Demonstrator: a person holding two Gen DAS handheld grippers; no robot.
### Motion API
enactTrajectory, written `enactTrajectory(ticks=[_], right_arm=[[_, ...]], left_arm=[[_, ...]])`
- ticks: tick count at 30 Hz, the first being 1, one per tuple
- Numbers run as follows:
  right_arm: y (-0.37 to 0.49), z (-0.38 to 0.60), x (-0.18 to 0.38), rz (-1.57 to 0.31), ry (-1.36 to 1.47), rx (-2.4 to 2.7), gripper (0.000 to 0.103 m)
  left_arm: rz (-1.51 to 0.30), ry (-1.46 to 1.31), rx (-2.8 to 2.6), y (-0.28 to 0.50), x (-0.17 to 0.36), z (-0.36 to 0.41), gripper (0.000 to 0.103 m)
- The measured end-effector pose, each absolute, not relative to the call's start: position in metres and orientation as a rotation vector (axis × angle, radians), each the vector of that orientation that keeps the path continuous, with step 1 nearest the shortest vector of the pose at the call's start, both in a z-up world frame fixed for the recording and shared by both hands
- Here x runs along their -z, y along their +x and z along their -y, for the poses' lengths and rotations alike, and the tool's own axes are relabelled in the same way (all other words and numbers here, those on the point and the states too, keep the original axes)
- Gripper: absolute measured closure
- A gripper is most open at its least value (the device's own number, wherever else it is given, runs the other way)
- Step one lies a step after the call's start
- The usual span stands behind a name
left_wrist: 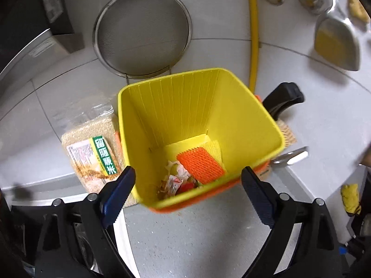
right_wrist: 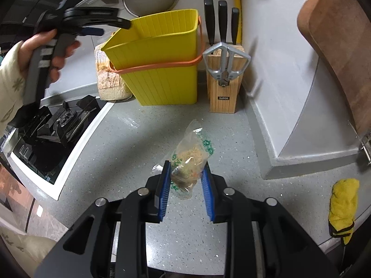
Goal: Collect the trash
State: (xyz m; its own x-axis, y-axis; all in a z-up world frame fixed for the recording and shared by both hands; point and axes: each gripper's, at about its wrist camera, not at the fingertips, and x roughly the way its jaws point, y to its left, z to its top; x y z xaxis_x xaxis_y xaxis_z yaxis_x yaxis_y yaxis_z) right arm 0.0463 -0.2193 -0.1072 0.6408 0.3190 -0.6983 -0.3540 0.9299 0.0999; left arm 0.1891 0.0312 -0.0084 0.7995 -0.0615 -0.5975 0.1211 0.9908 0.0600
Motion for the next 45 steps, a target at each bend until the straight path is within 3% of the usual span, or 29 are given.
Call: enactTrajectory(ticks=[2,10,19,25,32,34,36,39,45], right_arm=[[0.048,0.216,0.102,-0.776,-0.051,-0.396,0.078],[0.083,0.186,0.035,-0.596,-0.125,-0.484,0.078],[0.174,0.13,-0.049,-0.394,-0.174,-0.51,0.078],[0.236,0.086,-0.043,-0.449,-0.145,-0.497,0.078],[0.275,0.063,-0.013,-0.574,-0.206,-0.441,0.076],[0.279,0.063,-0.011,-0.59,-0.207,-0.439,0.068],[0.282,0.064,-0.008,-0.628,-0.184,-0.436,0.026],[0.265,0.068,-0.014,-0.577,-0.152,-0.453,0.011],[0.233,0.073,-0.023,-0.506,-0.188,-0.487,0.01]], left_arm=[[-0.605,0.071,0.088,0.167,0.009,-0.039,0.004],[-0.602,0.033,0.057,0.091,0.042,-0.06,0.004],[-0.73,-0.118,-0.082,0.013,0.11,-0.088,0.004],[-0.747,0.032,-0.063,-0.025,0.121,-0.054,0.004],[-0.749,-0.02,-0.078,-0.038,0.13,-0.065,0.004],[-0.757,-0.027,-0.081,-0.038,0.134,-0.069,0.004],[-0.769,-0.043,-0.076,-0.035,0.139,-0.073,0.004],[-0.785,-0.034,-0.068,-0.028,0.145,-0.074,0.004],[-0.804,-0.028,-0.014,-0.016,0.156,-0.068,0.004]])
